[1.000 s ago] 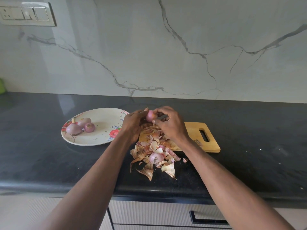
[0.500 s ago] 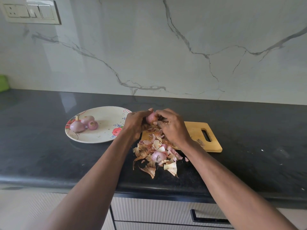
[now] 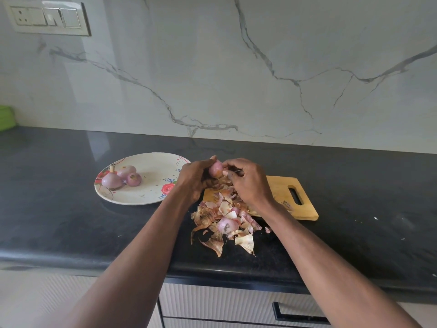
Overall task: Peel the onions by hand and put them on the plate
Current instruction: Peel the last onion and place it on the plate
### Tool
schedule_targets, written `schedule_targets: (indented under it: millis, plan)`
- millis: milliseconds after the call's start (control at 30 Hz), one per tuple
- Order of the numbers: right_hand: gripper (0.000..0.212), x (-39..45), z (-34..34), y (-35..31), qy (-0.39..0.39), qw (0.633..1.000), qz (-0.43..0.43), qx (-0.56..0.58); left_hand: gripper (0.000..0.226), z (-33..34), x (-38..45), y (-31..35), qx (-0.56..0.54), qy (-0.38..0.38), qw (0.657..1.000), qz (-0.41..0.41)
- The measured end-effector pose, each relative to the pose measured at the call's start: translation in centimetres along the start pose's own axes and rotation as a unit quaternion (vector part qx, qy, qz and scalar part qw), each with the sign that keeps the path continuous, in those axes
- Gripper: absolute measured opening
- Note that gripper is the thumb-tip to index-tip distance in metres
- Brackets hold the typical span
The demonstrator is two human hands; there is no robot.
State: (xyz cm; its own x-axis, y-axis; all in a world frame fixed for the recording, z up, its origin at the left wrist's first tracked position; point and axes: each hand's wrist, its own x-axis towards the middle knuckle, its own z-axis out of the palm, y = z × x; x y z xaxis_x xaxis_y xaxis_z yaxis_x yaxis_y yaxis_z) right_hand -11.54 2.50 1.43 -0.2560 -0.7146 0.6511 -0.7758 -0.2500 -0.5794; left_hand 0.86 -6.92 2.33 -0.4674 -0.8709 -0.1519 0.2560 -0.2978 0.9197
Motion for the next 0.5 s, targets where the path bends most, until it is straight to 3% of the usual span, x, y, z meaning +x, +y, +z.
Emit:
schedule_targets:
  millis: [267, 400, 500]
  plan:
    - [0.008, -0.04, -0.10, -0.23, 0.053, 0.998, -0.015, -0.030, 0.026, 0.20, -0.54, 0.19, -0.003, -0.072, 0.997, -0.007]
    - [0.015, 0.02, 0.03, 0.44, 0.058, 0.996, -0.012, -0.065, 0.030, 0.12, -0.65, 0.41, -0.061, -0.083, 0.995, -0.015]
    - [0.018, 0.09, -0.11, 0.28, 0.065, 0.996, -0.009, -0.058, 0.020, 0.10, -0.78, 0.55, -0.090, -0.095, 0.991, -0.021]
